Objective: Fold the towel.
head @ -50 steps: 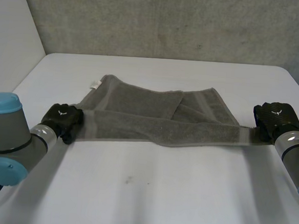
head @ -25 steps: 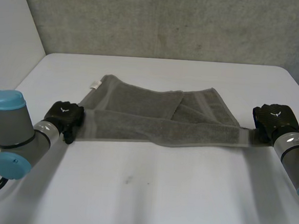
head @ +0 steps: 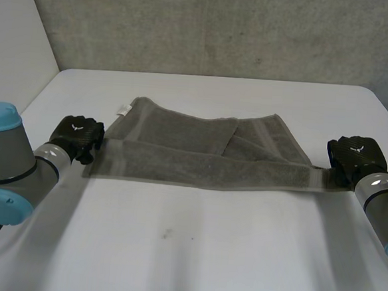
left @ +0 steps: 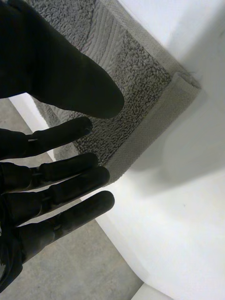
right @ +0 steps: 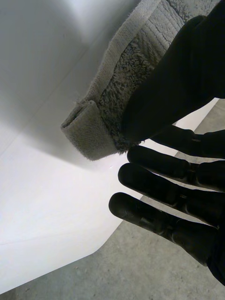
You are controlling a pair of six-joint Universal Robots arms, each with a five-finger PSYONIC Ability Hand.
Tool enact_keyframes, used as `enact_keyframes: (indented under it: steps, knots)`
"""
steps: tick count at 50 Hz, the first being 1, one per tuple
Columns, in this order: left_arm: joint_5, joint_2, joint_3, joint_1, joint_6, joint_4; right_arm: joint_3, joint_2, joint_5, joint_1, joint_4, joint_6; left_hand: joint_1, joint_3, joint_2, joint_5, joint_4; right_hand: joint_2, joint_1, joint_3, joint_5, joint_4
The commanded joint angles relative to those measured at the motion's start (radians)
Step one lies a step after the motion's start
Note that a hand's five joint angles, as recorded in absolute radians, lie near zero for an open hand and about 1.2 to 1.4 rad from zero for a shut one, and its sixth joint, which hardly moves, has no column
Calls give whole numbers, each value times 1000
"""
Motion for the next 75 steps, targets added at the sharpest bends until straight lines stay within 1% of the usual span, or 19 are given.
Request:
enact_keyframes:
  steps: [1, 2, 3, 4, 6, 7, 9, 12, 15, 27, 29, 34, 48, 53, 73, 75]
  knots:
    - [1, -12, -4, 0, -14, -5, -1, 0, 0, 0, 0, 0, 54, 55, 55, 50, 55, 214, 435, 208, 226, 201]
    - [1, -12, -4, 0, -14, -5, -1, 0, 0, 0, 0, 0, 54, 55, 55, 50, 55, 214, 435, 208, 226, 201]
    - [1, -15, -4, 0, -11, -8, -1, 0, 0, 0, 0, 0, -33, -33, -33, -37, -33, 214, 435, 208, 226, 201]
    - [1, -15, -4, 0, -11, -8, -1, 0, 0, 0, 0, 0, -34, -33, -33, -38, -33, 214, 435, 208, 226, 201]
    - [1, -11, -19, 0, -10, -13, -1, 0, 0, 0, 0, 0, -145, -144, -144, -149, -144, 214, 435, 208, 226, 201]
    - [1, -10, -19, 0, -10, -13, -1, 0, 0, 0, 0, 0, -146, -145, -145, -150, -145, 214, 435, 208, 226, 201]
    - [1, -3, -39, 0, -8, -14, 0, 1, 0, 0, 0, 0, -248, -247, -247, -252, -247, 214, 435, 208, 226, 201]
    - [0, -1, -53, 0, -7, -13, -1, 3, 0, 0, -2, -3, -316, -315, -315, -320, -315, 214, 435, 208, 226, 201]
    - [0, -1, -57, 0, -7, -11, -1, 3, 0, 0, -2, -8, -316, -315, -315, -320, -315, 214, 435, 208, 226, 201]
    - [3, -33, -36, 0, -8, -1, 2, 3, 0, 5, -2, -17, -216, -215, -215, -220, -215, 214, 435, 208, 226, 201]
    - [3, -44, -30, 0, -7, -1, 2, 3, 0, 6, -2, -17, -149, -148, -148, -153, -148, 214, 435, 208, 226, 201]
    - [4, -60, -22, 0, -8, 1, 3, 3, 0, 6, -2, -17, -90, -89, -89, -94, -89, 214, 435, 208, 226, 201]
    - [4, -80, -2, 0, -7, -1, 3, 5, 0, 14, -2, -17, -66, -66, -66, -71, -66, 214, 435, 208, 226, 201]
    - [4, -87, 13, 0, -8, -1, 3, 6, 0, 14, -2, -17, 30, 31, 31, 26, 31, 214, 435, 208, 226, 201]
    - [4, -119, 39, 0, -7, -1, 3, 11, 0, 15, 0, -18, 39, 40, 40, 35, 40, 214, 435, 208, 226, 201]
    - [4, -124, 42, 0, -7, -2, 3, 11, 0, 17, -2, -18, 130, 130, 130, 126, 130, 214, 435, 208, 226, 201]
